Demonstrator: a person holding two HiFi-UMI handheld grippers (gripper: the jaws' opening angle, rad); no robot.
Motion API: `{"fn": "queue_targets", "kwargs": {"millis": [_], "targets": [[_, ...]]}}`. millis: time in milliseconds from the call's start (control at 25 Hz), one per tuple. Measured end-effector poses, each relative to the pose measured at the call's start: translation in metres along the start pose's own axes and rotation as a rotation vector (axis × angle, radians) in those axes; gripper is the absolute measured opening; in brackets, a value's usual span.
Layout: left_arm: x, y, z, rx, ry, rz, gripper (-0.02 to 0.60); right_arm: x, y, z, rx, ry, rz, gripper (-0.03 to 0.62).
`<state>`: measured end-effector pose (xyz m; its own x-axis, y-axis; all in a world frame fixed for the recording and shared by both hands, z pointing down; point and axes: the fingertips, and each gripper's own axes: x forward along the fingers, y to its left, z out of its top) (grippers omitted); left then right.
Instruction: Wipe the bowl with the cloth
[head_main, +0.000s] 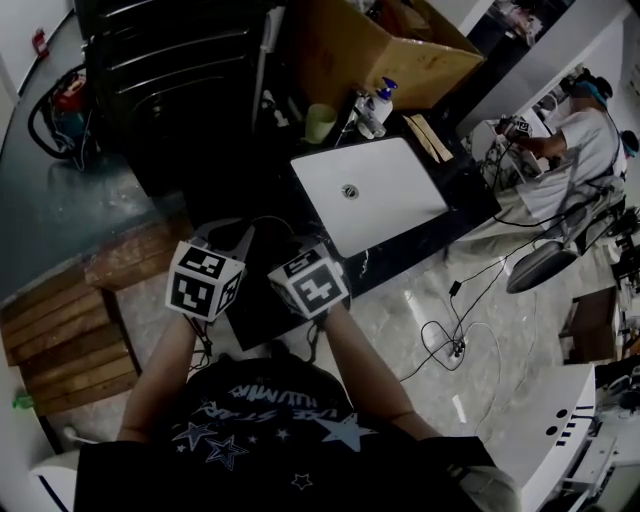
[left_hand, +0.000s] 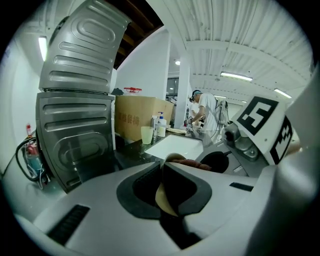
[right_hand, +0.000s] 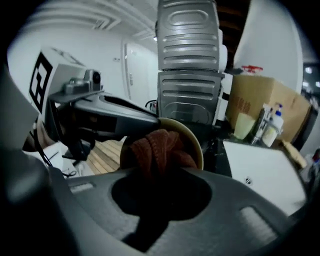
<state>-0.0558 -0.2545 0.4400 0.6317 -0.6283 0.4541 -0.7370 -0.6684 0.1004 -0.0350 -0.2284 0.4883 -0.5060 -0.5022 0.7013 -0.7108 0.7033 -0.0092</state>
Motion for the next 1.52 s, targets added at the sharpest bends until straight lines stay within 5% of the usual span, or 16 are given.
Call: {"fn": "queue_targets", "kwargs": {"millis": [480,640,1240,1520], "targets": [[-0.011,-0.004,-0.002,-0.002,-0.025,0.025,0.025,-0.003,0.023,0.02,0.497,-0.233,0.336,0.052],[-0.017,0.002,0.0,-0.041,-0.059,0.024,0.025,-0.014,0.01,0.033,0.624,-0.346,0.378,0.052],[0.008,0.038,-0.012,-0.143,-0.019,0.051,0.021,-0.044,-0.028,0.044,0.655,-0.476,0.356,0.053],[0.034,0.057,-0.015,-0.193,0.033,0.051,0.021,-0.063,-0.073,0.041,0.602,-0.546,0.235,0.053]]}}
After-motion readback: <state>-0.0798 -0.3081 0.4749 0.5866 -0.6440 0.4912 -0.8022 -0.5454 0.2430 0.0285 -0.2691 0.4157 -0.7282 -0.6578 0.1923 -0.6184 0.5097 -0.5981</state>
